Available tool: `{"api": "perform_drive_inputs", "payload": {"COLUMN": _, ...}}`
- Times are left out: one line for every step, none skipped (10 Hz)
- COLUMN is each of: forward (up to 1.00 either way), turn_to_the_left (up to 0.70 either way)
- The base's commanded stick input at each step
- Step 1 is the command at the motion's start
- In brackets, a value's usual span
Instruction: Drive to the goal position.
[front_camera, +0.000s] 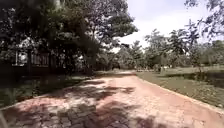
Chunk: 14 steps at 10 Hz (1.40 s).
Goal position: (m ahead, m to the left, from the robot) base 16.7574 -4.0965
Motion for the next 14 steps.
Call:
{"api": "perform_drive_inputs", "payload": {"forward": 0.7, "turn_to_the_left": 0.0}}
{"api": "perform_drive_inputs", "payload": {"forward": 0.7, "turn_to_the_left": 0.0}}
{"api": "perform_drive_inputs", "payload": {"forward": 0.7, "turn_to_the_left": 0.0}}
{"api": "perform_drive_inputs", "payload": {"forward": 0.7, "turn_to_the_left": 0.0}}
{"api": "perform_drive_inputs", "payload": {"forward": 0.7, "turn_to_the_left": 0.0}}
{"api": "perform_drive_inputs", "payload": {"forward": 0.7, "turn_to_the_left": 0.0}}
{"api": "perform_drive_inputs", "payload": {"forward": 0.7, "turn_to_the_left": 0.0}}
{"api": "perform_drive_inputs", "payload": {"forward": 0.7, "turn_to_the_left": 0.0}}
{"api": "perform_drive_inputs", "payload": {"forward": 0.7, "turn_to_the_left": 0.0}}
{"api": "perform_drive_inputs", "payload": {"forward": 0.7, "turn_to_the_left": 0.0}}
{"api": "perform_drive_inputs", "payload": {"forward": 0.7, "turn_to_the_left": 0.0}}
{"api": "perform_drive_inputs", "payload": {"forward": 0.7, "turn_to_the_left": 0.0}}
{"api": "perform_drive_inputs", "payload": {"forward": 0.7, "turn_to_the_left": 0.0}}
{"api": "perform_drive_inputs", "payload": {"forward": 0.7, "turn_to_the_left": 0.0}}
